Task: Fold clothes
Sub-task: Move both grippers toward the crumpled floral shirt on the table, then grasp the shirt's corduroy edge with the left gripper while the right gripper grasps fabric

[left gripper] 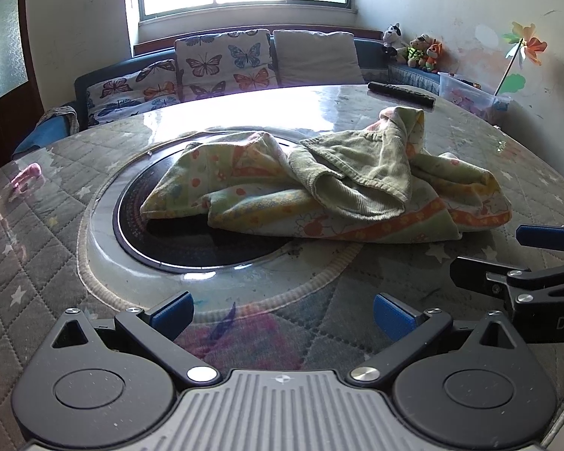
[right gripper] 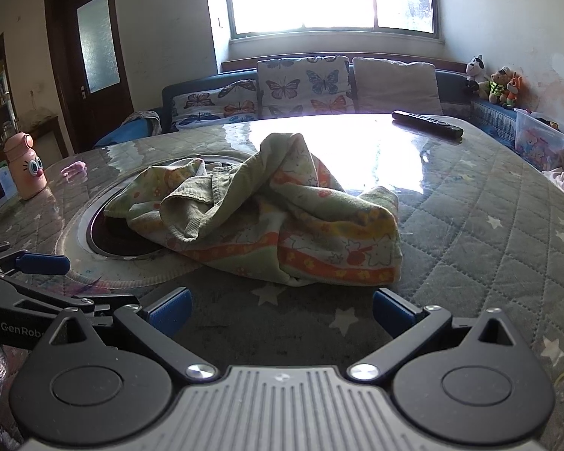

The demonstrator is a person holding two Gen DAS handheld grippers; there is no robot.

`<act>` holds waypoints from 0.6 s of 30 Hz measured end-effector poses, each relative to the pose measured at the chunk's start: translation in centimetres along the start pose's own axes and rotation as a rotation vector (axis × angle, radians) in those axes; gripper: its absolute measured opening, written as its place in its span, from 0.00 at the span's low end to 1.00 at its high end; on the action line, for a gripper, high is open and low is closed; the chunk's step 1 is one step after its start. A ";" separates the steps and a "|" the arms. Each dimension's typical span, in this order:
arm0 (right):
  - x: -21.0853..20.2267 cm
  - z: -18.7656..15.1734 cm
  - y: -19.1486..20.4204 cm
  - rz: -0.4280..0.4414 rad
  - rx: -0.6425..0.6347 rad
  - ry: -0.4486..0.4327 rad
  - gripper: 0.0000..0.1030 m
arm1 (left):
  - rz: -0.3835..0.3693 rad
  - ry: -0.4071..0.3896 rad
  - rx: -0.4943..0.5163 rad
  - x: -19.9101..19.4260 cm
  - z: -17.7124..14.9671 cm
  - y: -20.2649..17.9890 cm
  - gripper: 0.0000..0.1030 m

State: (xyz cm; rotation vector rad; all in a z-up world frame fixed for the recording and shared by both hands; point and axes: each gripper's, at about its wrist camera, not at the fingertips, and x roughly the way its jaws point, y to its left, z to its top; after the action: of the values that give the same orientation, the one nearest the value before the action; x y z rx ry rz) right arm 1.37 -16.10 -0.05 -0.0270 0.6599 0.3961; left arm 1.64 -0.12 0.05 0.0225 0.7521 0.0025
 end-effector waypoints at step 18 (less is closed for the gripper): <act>1.2 2.5 -0.6 0.008 -0.029 -0.030 1.00 | 0.007 -0.047 0.029 0.6 2.9 0.2 1.00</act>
State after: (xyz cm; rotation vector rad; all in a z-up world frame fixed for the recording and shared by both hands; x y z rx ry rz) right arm 3.95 -15.83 1.18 -0.0464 0.6246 0.4129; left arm 4.06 0.02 1.69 0.0524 0.7050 -0.0016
